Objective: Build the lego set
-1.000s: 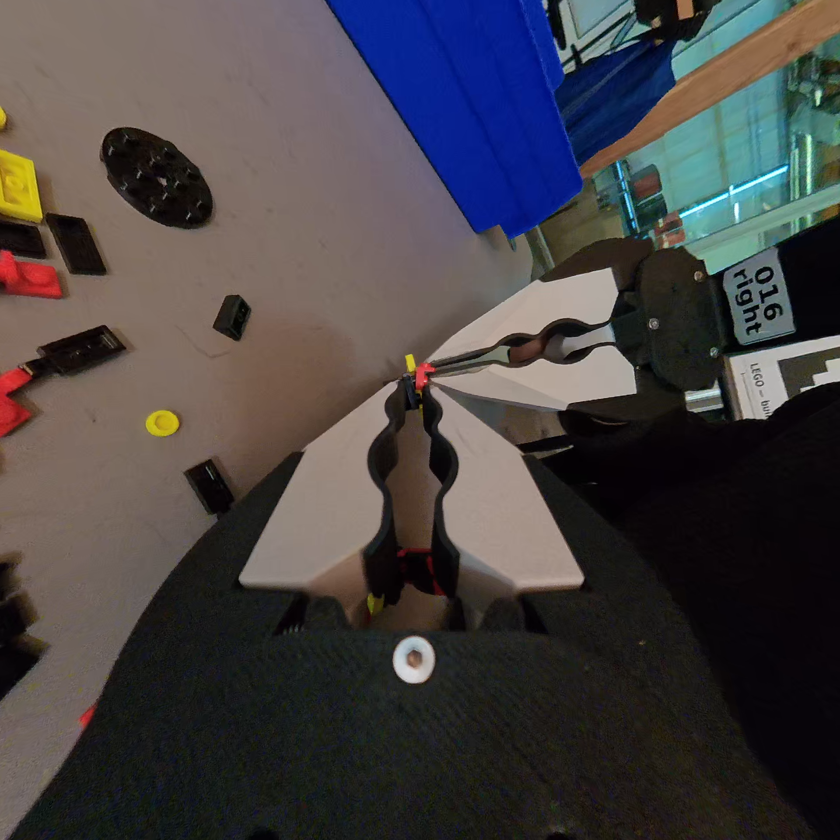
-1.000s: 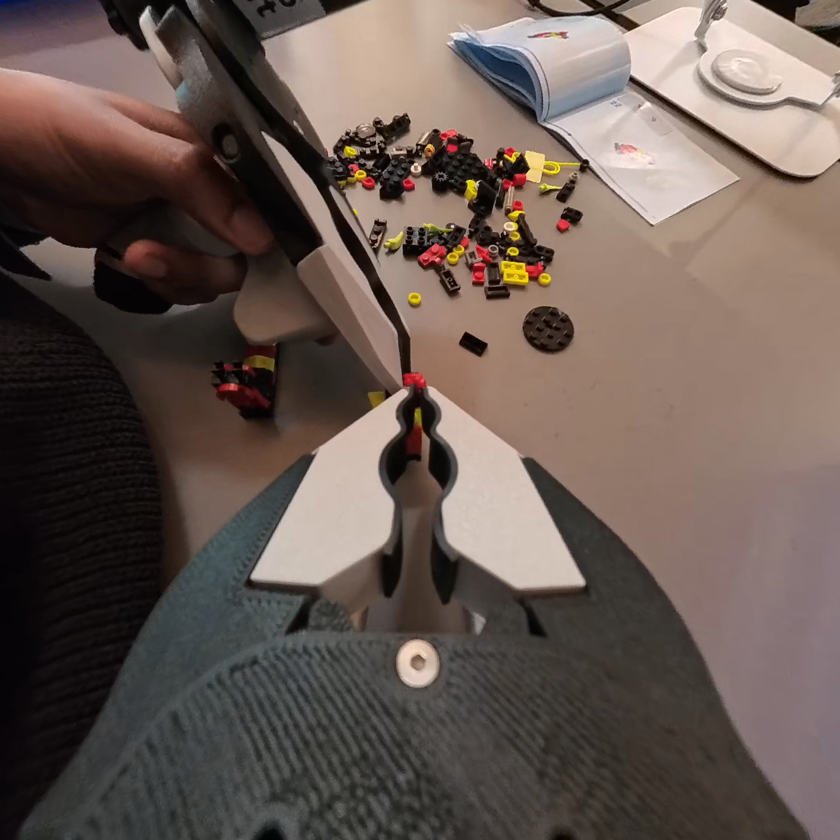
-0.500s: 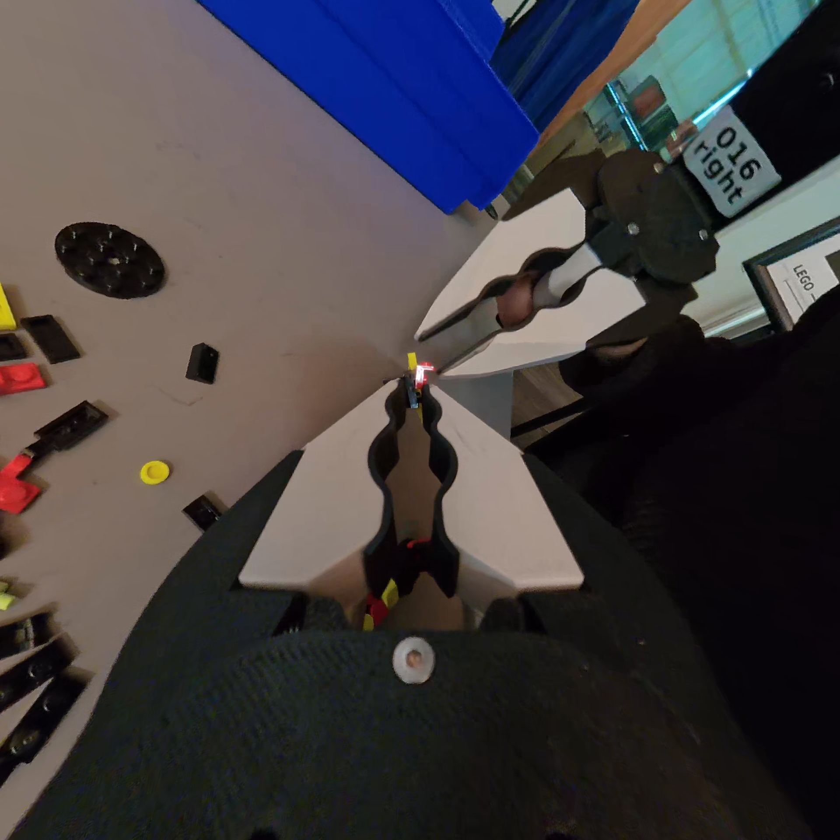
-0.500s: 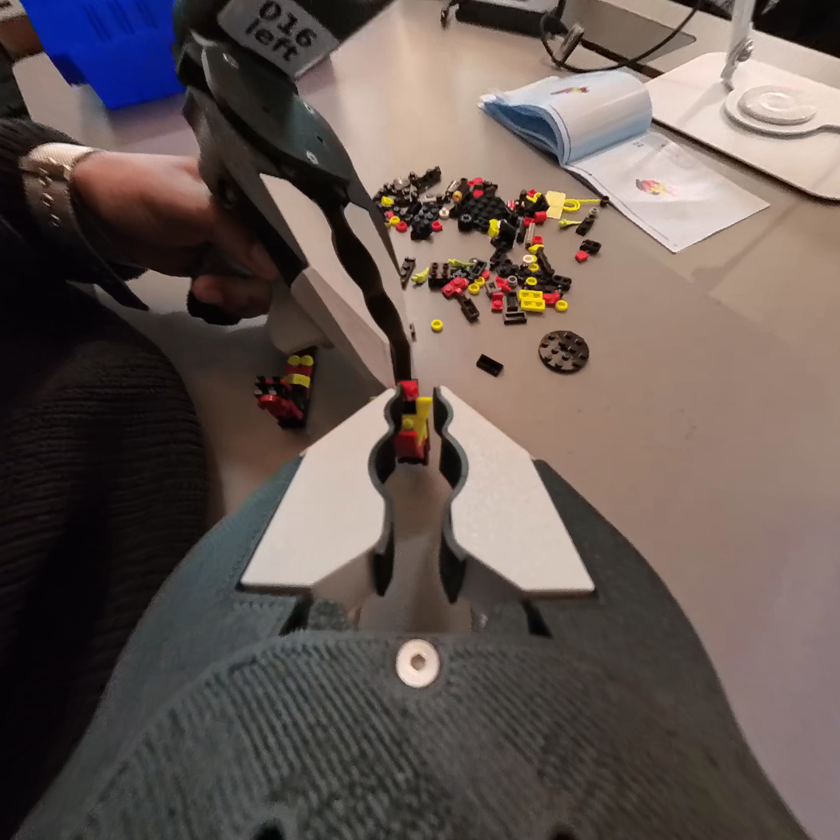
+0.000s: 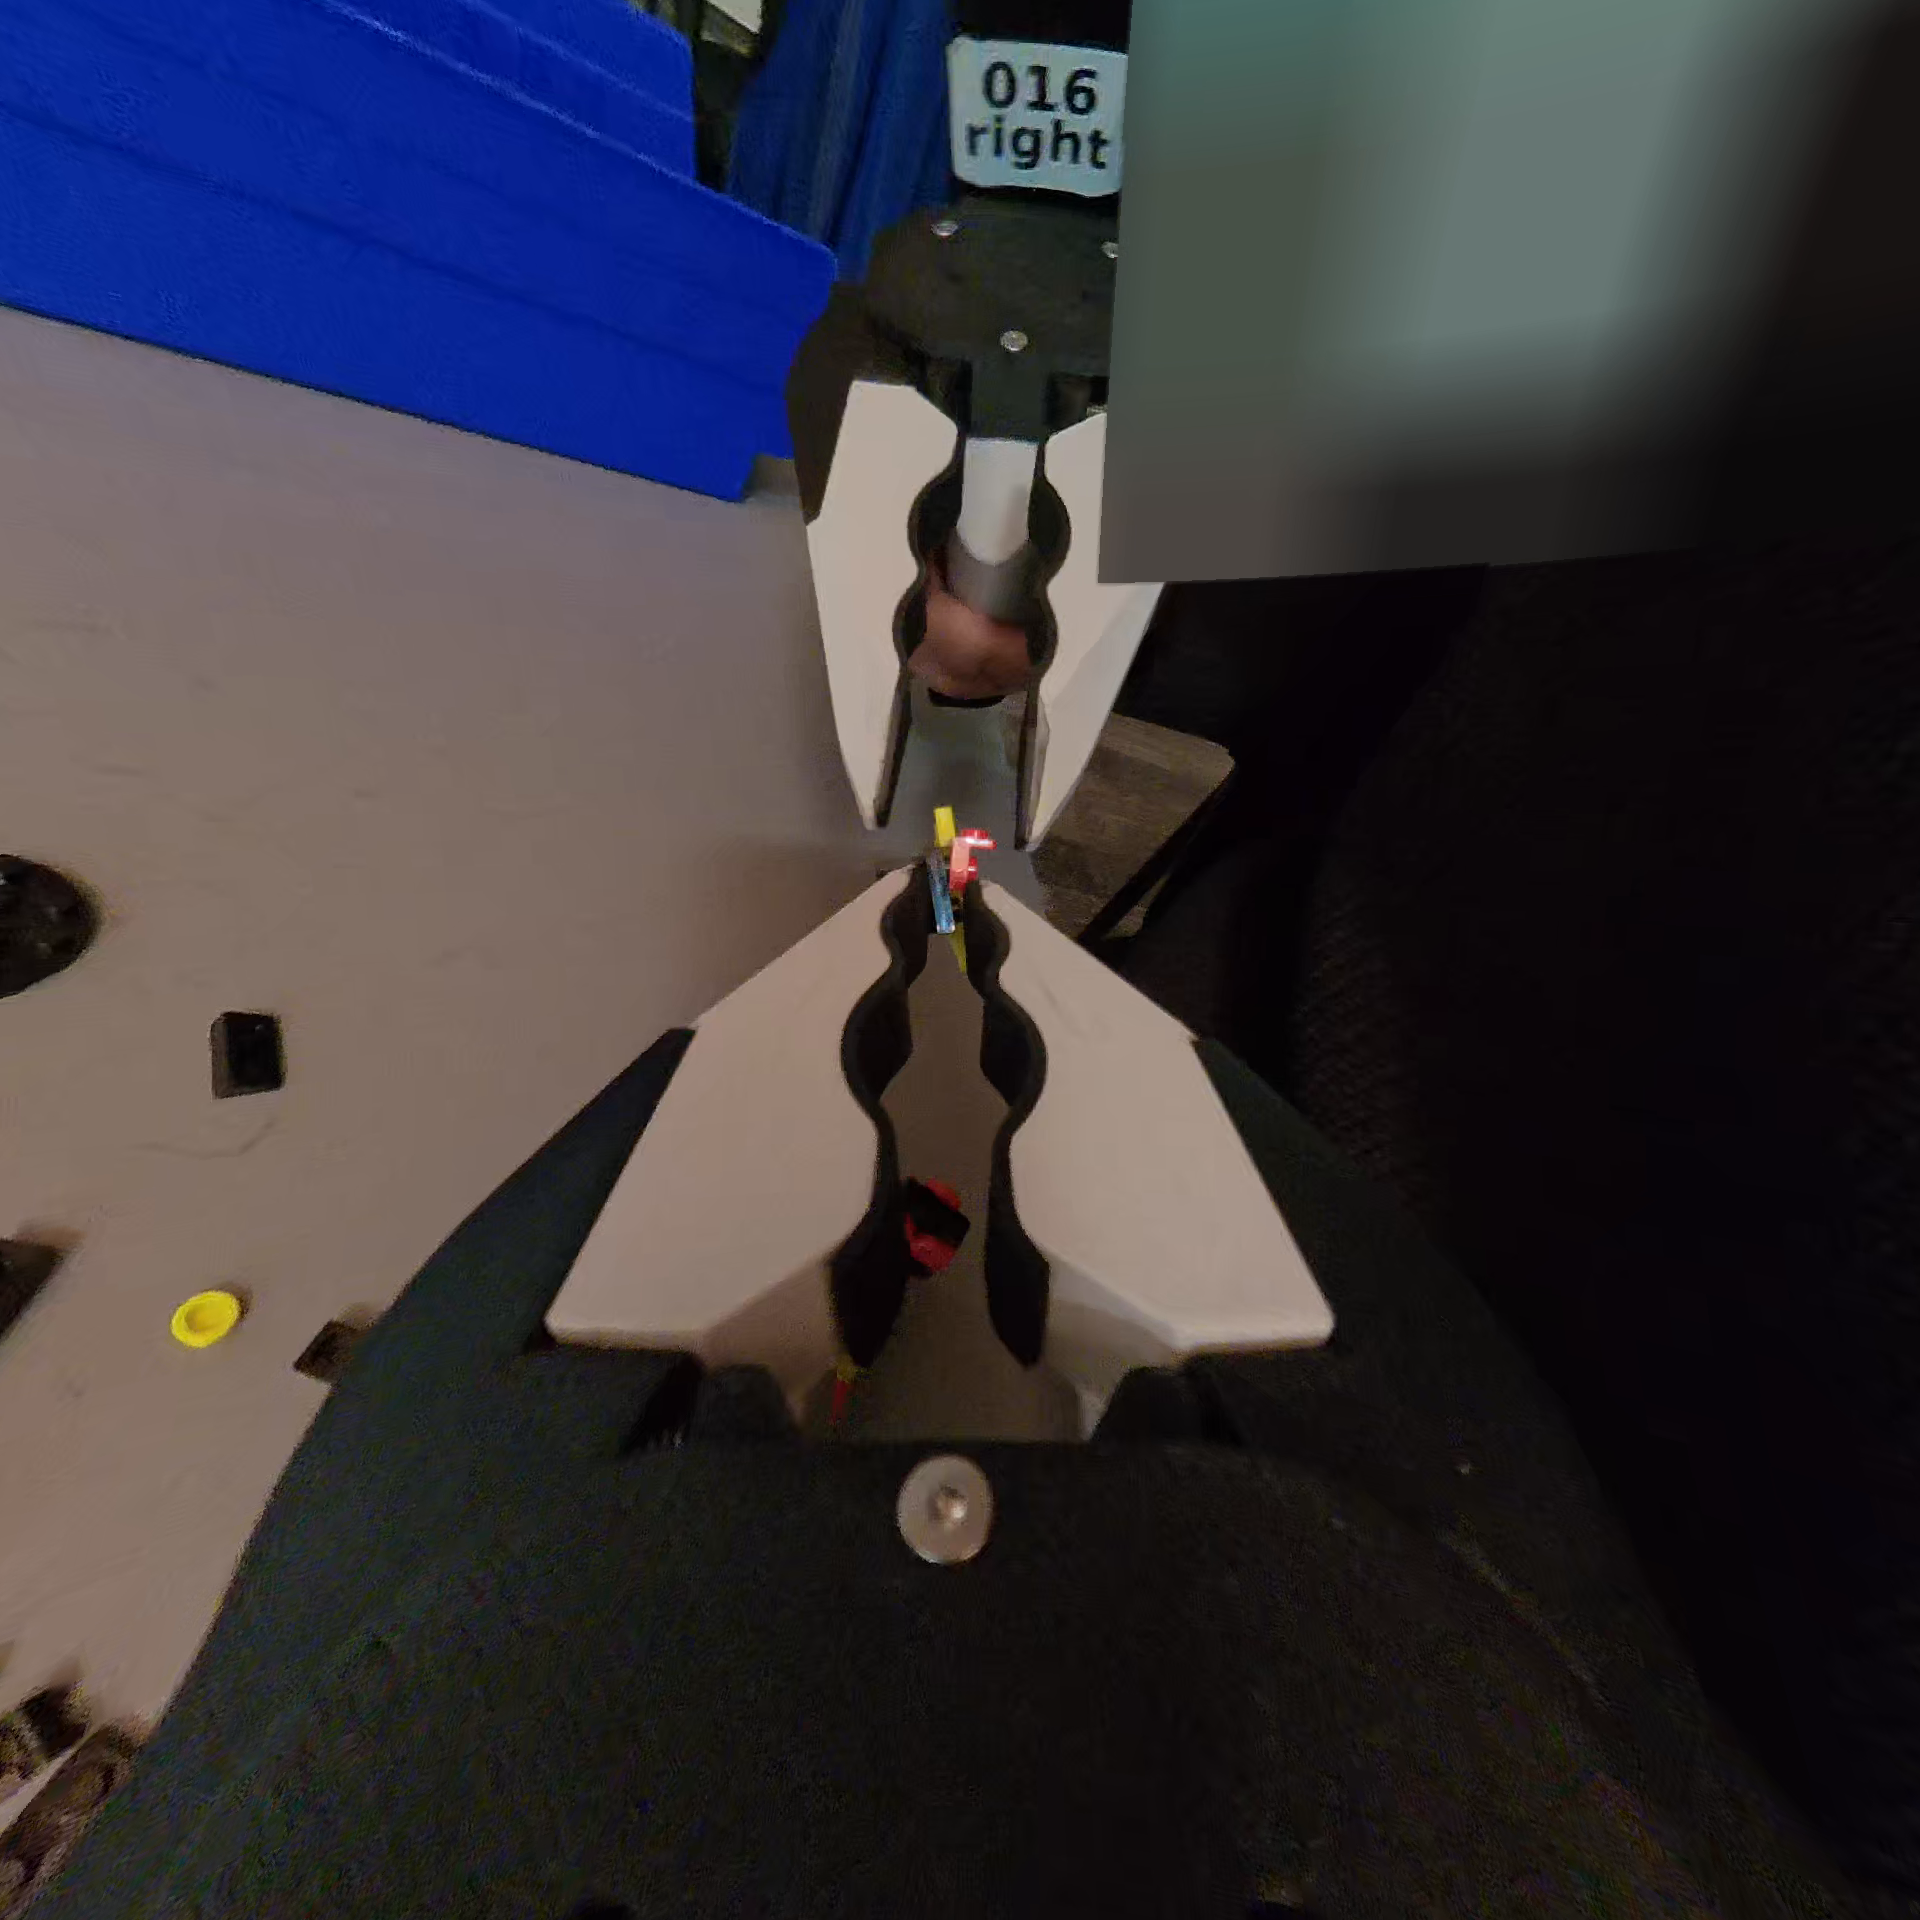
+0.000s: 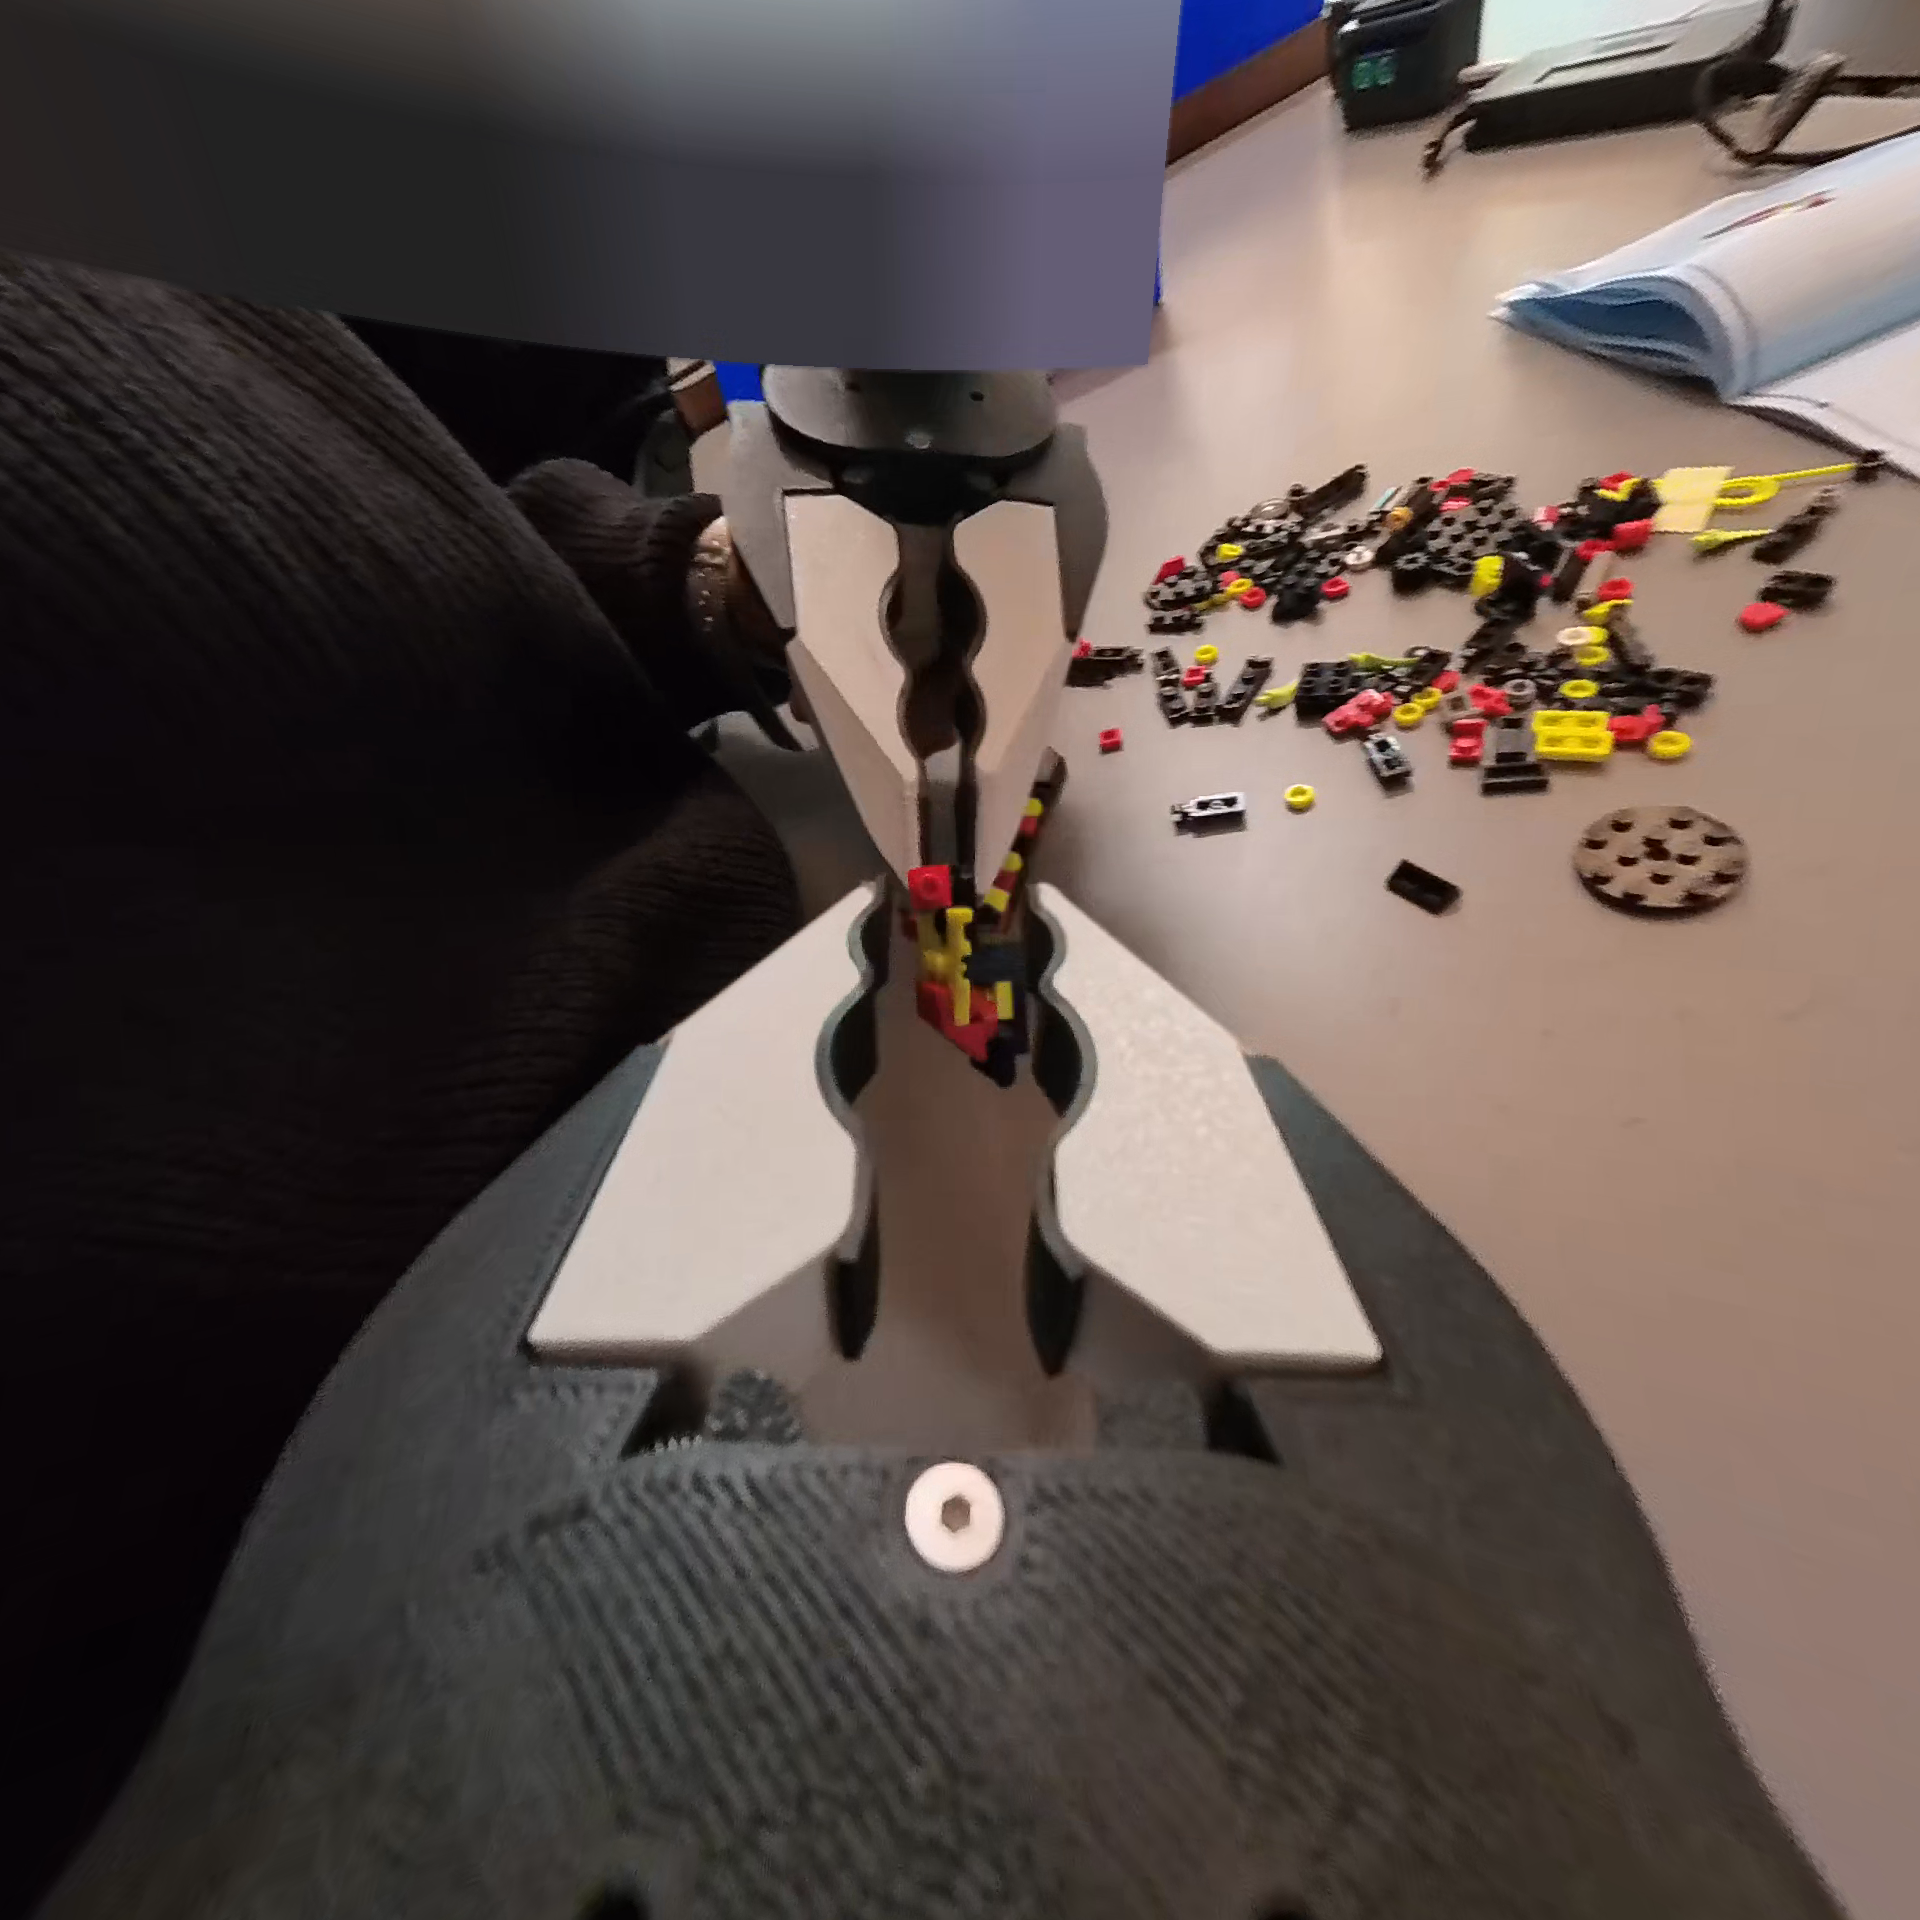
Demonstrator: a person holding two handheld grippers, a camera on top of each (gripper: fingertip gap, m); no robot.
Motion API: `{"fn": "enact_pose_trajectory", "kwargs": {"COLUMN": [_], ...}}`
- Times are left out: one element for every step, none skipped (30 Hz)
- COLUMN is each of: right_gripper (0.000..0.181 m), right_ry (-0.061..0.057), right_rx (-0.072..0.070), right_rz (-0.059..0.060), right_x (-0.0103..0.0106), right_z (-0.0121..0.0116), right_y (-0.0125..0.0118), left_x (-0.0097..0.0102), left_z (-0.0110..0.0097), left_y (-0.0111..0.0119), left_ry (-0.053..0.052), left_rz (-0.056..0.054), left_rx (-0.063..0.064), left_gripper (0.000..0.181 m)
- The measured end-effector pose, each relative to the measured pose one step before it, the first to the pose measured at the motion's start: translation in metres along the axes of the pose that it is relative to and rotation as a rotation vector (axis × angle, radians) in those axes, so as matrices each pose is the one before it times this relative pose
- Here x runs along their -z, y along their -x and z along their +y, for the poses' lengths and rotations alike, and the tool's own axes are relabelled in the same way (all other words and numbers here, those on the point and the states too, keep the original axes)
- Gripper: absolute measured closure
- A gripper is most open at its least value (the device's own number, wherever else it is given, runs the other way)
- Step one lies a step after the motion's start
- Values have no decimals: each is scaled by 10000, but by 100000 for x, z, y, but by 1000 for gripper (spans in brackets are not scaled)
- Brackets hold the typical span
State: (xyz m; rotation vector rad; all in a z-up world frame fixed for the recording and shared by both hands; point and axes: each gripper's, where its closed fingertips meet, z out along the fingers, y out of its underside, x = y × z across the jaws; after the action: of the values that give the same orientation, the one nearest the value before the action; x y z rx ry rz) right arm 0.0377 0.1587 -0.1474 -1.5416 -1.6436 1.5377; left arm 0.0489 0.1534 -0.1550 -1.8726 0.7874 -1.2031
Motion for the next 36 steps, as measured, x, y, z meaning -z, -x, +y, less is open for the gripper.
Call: {"fn": "enact_pose_trajectory", "kwargs": {"right_gripper": [159,160,162,162,163,164,165,166,166,166,166,167,167,167,167,167,168,168,169,170,170,170,170,170,170,170,170,170,170,170,170,170,171,171,171,171], "right_ry": [-17,1,42,67,65,60,51,35,7,-5,7,7,0,-8,-21,-30,-31,-23,-18,-16,-7,7,18,24,26,23,20,27,38,49,60,67,57,41,26,14], "right_rx": [-16,-4,6,-2,-19,-16,1,4,-3,-10,0,18,16,3,-3,-1,2,6,13,23,12,1,6,9,10,9,7,4,0,-15,-22,-15,-13,-9,-2,-5], "right_rz": [-175,-120,-99,-94,-68,-58,-36,11,20,13,22,35,40,34,20,7,1,-5,2,8,-9,-18,-12,-2,2,0,-1,-5,-2,-3,-15,-5,4,-3,3,2], "right_x": [-66,-81,-80,-95,-92,-88,-51,-13,-8,1,13,1,-5,-1,16,11,35,29,23,14,0,3,5,-4,-8,-3,-5,-11,-12,-18,-24,-16,-15,-16,-11,-7], "right_z": [-37,-15,68,132,117,114,84,48,8,-10,-2,-4,2,-13,-26,-54,-57,-43,-31,-31,-19,3,37,43,31,25,21,35,45,65,93,93,84,51,24,4], "right_y": [300,224,190,174,119,105,68,-17,-21,-19,-36,-37,-59,-58,-45,-12,-3,-6,-2,12,33,37,17,6,0,19,23,23,18,-1,9,-6,-17,10,-4,7], "left_x": [-12,-23,-40,-31,-36,-42,-30,-2,13,16,-1,14,4,26,28,35,29,22,21,15,14,-17,-27,-19,-16,-9,-4,-14,-13,-33,-39,-45,-27,-26,0,5], "left_z": [28,13,-34,-38,-33,-8,55,49,-20,-14,5,-9,4,-1,-30,-50,-37,-15,-12,-23,-2,19,42,41,29,27,17,33,56,73,95,96,69,54,22,13], "left_y": [-238,-230,-170,-192,-161,-66,-26,42,30,13,36,45,65,60,37,14,25,38,39,-1,-50,-27,-6,3,-1,-16,-10,-31,3,14,-5,33,27,-10,8,9], "left_ry": [17,10,-9,-11,-3,-3,31,17,-16,-11,5,-1,-1,-3,-18,-30,-26,-8,-3,-15,-3,16,32,23,14,8,8,16,26,44,61,57,45,33,20,13], "left_rz": [114,100,62,87,77,30,14,-14,4,12,-8,-22,-37,-35,-22,-2,2,-11,-14,8,25,11,10,1,6,14,20,26,-2,-18,-10,-32,-32,-9,-11,-7], "left_rx": [-73,-78,-71,-49,-32,-20,0,17,27,35,29,12,5,-3,2,18,31,28,11,11,-3,3,17,5,4,4,11,9,-12,-33,-33,-35,-43,-30,-17,-22], "left_gripper": [178,178,178,178,178,178,178,178,178,178,178,178,178,178,178,178,178,178,178,178,178,178,178,178,178,178,178,178,178,178,178,178,178,178,178,178]}}
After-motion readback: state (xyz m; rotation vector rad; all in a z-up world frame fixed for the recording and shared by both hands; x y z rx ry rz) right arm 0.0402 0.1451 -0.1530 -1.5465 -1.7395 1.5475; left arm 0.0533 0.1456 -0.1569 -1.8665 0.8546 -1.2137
